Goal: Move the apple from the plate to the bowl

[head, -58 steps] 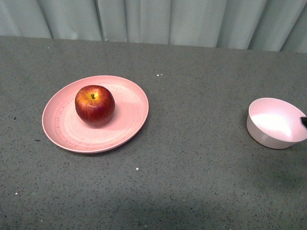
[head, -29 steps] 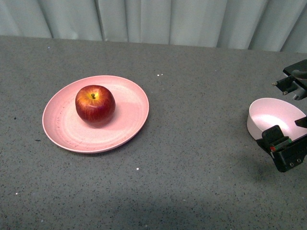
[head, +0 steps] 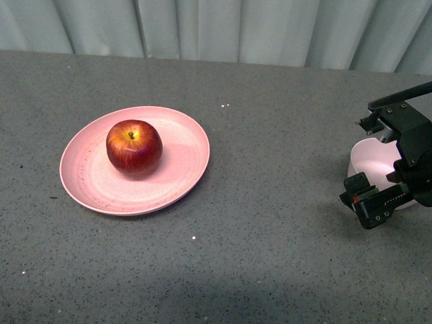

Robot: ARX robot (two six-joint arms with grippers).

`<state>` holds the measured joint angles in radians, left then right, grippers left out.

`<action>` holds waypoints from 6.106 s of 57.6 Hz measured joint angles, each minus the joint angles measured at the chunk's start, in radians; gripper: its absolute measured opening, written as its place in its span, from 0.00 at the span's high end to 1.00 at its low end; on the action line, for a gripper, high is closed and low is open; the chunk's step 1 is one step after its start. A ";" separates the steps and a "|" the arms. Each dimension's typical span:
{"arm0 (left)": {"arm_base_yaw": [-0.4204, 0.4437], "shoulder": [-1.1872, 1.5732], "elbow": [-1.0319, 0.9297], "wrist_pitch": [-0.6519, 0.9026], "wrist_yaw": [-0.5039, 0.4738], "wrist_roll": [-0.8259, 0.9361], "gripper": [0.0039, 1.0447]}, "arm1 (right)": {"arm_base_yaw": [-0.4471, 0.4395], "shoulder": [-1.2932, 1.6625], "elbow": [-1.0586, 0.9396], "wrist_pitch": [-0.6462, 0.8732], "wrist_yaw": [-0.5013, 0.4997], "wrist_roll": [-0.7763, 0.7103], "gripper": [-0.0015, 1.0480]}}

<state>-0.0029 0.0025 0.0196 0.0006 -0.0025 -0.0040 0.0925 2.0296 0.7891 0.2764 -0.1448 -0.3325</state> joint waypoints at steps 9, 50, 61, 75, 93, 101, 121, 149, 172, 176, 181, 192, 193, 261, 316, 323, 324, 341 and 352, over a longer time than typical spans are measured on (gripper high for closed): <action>0.000 0.000 0.000 0.000 0.000 0.000 0.06 | 0.000 0.007 0.009 -0.002 -0.007 0.007 0.38; 0.000 0.000 0.000 0.000 0.000 0.000 0.06 | 0.007 -0.032 0.020 -0.025 -0.035 0.008 0.99; 0.000 0.000 0.000 0.000 0.000 0.000 0.06 | 0.085 -0.099 0.035 -0.035 -0.167 0.056 0.99; 0.000 0.000 0.000 0.000 0.000 0.000 0.06 | 0.199 -0.066 0.122 -0.055 -0.233 0.103 0.99; 0.000 0.000 0.000 0.000 0.000 0.000 0.06 | 0.291 0.058 0.248 -0.090 -0.242 0.132 0.99; 0.000 0.000 0.000 0.000 0.000 0.000 0.06 | 0.312 0.082 0.261 -0.090 -0.239 0.135 0.99; 0.000 0.000 0.000 0.000 0.000 0.000 0.06 | 0.311 0.101 0.269 -0.063 -0.219 0.142 0.76; 0.000 0.000 0.000 0.000 0.000 0.000 0.06 | 0.191 -0.249 -0.050 0.362 0.049 0.311 0.10; 0.000 0.000 0.000 0.000 0.000 0.000 0.06 | -0.036 -0.701 -0.410 0.344 0.197 0.385 0.09; 0.000 0.000 0.000 0.000 0.000 0.000 0.06 | -0.084 -0.772 -0.540 0.624 0.154 0.357 0.25; 0.000 0.000 0.000 0.000 0.000 0.000 0.06 | -0.090 -0.875 -0.610 0.693 0.151 0.343 0.44; 0.000 0.000 0.000 0.000 0.000 0.000 0.06 | -0.090 -0.932 -0.705 0.710 0.150 0.336 0.74; 0.000 0.000 0.000 0.000 0.000 0.000 0.06 | -0.090 -0.946 -0.711 0.700 0.150 0.336 0.78; 0.000 0.000 0.000 0.000 0.000 0.000 0.06 | -0.090 -1.753 -0.784 0.003 0.146 0.333 0.99; 0.000 0.000 0.000 0.000 0.000 0.000 0.06 | -0.090 -2.025 -0.784 -0.275 0.144 0.332 0.55; 0.000 0.000 0.000 0.000 0.000 0.000 0.06 | -0.090 -2.025 -0.784 -0.275 0.144 0.332 0.30; 0.000 0.000 0.000 0.000 0.000 0.000 0.06 | -0.090 -2.025 -0.784 -0.275 0.144 0.332 0.24; 0.002 0.412 0.028 0.250 0.053 -0.061 0.06 | -0.090 -2.025 -0.784 -0.275 0.144 0.333 0.09; -0.085 1.172 0.229 0.592 0.036 -0.065 0.06 | -0.090 -2.026 -0.784 -0.275 0.144 0.333 0.09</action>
<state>-0.0879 1.1740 0.2485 0.5930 0.0338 -0.0689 0.0025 0.0040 0.0055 0.0013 -0.0010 0.0002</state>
